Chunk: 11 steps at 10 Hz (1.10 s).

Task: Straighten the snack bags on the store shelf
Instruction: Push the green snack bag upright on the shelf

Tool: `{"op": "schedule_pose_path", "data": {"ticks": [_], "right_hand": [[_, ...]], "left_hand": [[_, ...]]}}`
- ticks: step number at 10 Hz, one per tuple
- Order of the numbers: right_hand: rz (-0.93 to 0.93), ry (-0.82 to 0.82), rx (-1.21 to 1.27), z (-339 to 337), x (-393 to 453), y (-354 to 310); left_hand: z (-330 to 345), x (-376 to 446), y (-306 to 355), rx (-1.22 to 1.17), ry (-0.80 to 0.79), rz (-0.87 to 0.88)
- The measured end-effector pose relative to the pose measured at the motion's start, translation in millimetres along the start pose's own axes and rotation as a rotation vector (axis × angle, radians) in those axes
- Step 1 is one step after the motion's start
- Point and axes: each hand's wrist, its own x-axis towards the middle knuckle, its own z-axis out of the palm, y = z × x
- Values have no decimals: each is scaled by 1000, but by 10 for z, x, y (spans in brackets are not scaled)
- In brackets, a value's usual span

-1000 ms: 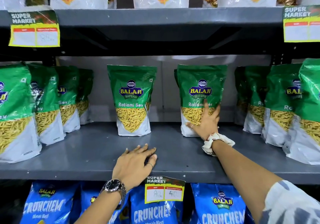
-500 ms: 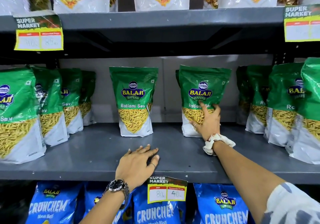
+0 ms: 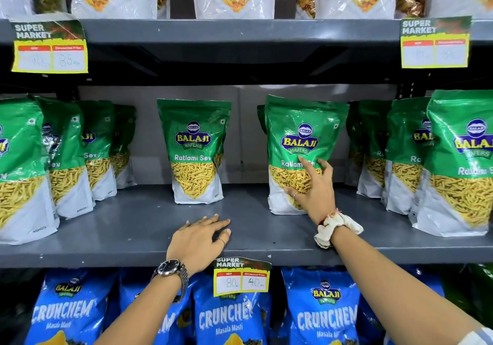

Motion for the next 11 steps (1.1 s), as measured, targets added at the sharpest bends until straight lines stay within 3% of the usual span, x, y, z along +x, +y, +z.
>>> {"op": "schedule_pose_path", "data": {"ticks": [4,11], "right_hand": [[-37,-1,52,-564,-369,-188],[-49,-12,40,-806,-511,-245]], "left_hand": [[-46,2,32,19,-64,5],[-41,29,-11,25,-117,23]]}}
